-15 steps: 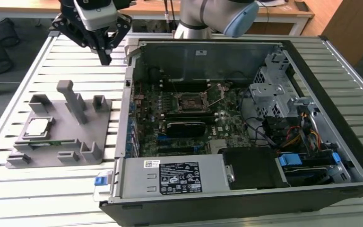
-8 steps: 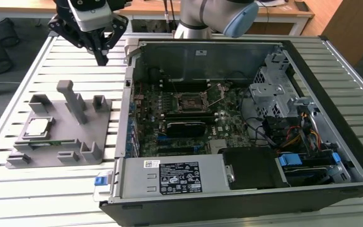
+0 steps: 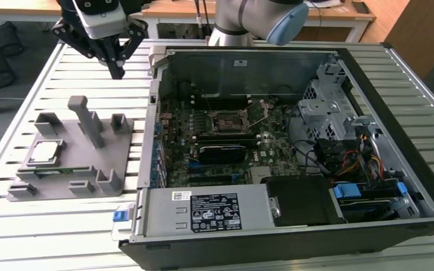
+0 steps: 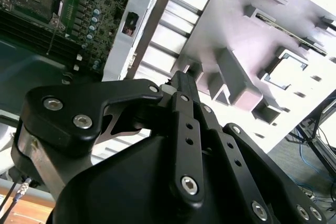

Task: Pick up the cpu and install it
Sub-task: 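Reach for the cpu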

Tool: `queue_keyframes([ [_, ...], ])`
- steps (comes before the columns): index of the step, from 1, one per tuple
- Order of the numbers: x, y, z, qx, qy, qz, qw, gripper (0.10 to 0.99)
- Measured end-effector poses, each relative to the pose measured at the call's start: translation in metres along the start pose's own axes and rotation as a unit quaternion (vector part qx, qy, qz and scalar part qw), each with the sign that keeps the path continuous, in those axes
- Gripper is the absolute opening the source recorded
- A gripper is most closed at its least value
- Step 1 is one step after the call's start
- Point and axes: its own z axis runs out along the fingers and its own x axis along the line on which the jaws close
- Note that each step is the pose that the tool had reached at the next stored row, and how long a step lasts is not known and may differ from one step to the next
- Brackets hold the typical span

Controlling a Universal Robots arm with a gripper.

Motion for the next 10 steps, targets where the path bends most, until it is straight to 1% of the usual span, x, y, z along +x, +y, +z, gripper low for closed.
queue_keyframes([
  [10,0.012,-0.001,0.0019,0.0,0.0,0.0,1.0,0.106],
])
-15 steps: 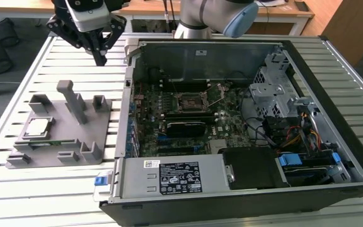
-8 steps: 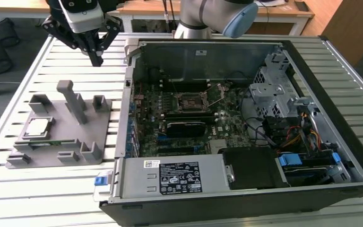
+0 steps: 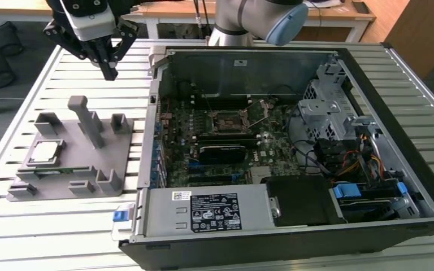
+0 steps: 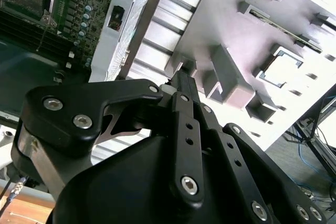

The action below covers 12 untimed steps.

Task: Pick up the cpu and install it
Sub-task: 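Reach for the cpu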

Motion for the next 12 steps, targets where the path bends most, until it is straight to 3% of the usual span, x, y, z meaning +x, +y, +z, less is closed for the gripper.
queue_keyframes([
  [12,0.0152,-0.0012,0.0021,0.0,0.0,0.0,1.0,0.106],
])
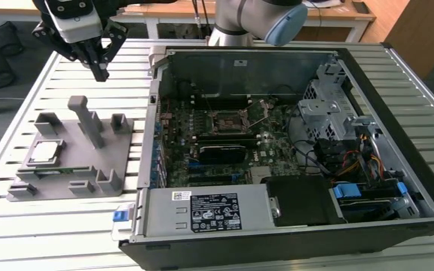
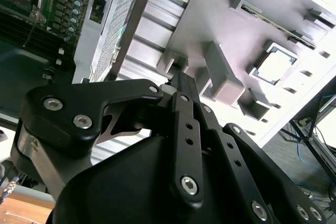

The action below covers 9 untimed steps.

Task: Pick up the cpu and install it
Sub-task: 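Reach for the cpu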

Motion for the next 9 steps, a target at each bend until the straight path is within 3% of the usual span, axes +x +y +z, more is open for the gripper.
queue_keyframes([
  [9,0.0112,-0.0009,0.0015,0.0,0.0001,0.0,1.0,0.106],
])
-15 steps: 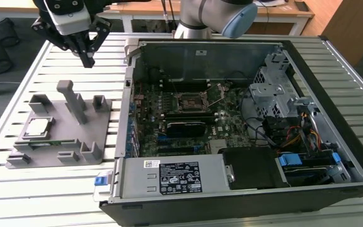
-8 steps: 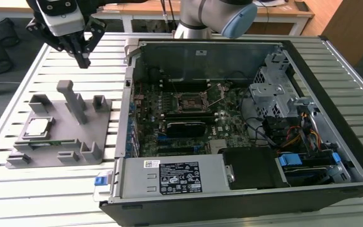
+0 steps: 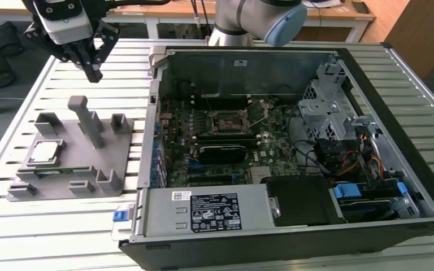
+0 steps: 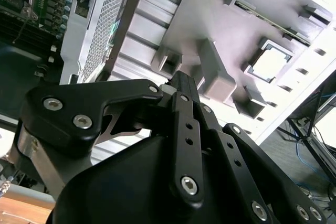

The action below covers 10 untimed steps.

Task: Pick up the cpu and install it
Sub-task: 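Reach for the cpu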

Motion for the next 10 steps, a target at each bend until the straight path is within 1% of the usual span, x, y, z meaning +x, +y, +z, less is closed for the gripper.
queue_keyframes([
  [10,0.0139,-0.0012,0.0018,0.0,0.0,0.0,1.0,0.106],
])
